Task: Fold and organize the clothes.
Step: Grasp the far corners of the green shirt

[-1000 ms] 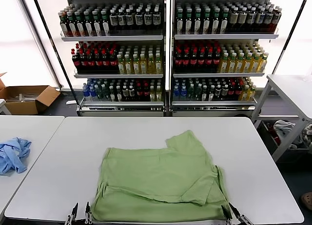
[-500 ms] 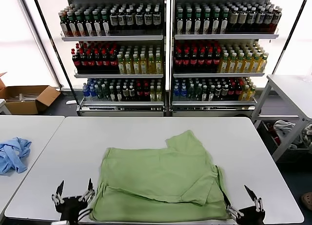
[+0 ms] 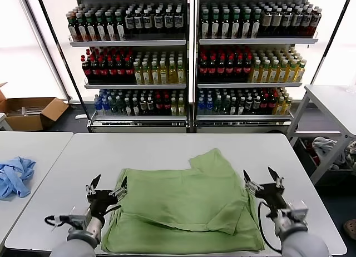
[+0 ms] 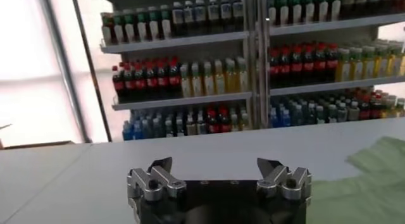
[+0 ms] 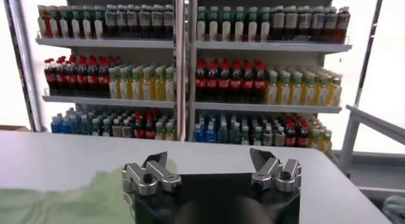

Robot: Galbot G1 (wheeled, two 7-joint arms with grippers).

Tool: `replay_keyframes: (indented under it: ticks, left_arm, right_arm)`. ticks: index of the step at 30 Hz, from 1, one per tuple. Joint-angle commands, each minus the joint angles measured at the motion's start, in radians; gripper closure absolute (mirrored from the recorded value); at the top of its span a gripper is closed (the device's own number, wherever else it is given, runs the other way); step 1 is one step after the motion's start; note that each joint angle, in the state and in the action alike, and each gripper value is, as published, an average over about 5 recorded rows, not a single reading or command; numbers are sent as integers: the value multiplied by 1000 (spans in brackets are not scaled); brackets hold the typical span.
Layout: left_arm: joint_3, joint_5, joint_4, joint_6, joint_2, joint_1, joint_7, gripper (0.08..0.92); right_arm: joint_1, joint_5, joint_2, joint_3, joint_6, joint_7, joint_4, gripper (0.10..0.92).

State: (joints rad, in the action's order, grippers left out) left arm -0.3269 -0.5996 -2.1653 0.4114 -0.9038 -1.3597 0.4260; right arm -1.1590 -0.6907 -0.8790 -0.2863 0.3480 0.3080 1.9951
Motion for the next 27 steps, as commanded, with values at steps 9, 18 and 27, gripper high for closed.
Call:
replay_keyframes:
  ticks: [9, 18, 27]
  left_arm:
    - [93, -135, 253, 166, 47, 301, -220, 177]
    - [125, -147, 391, 168, 43, 384, -241, 177]
    - [122, -150, 433, 167, 28, 381, -245, 177]
  right_arm:
    - [535, -95, -87, 309, 232, -124, -428, 203]
    - [637, -29, -135, 385, 232, -217, -594, 203]
    - [712, -6, -182, 429, 231, -275, -694, 203]
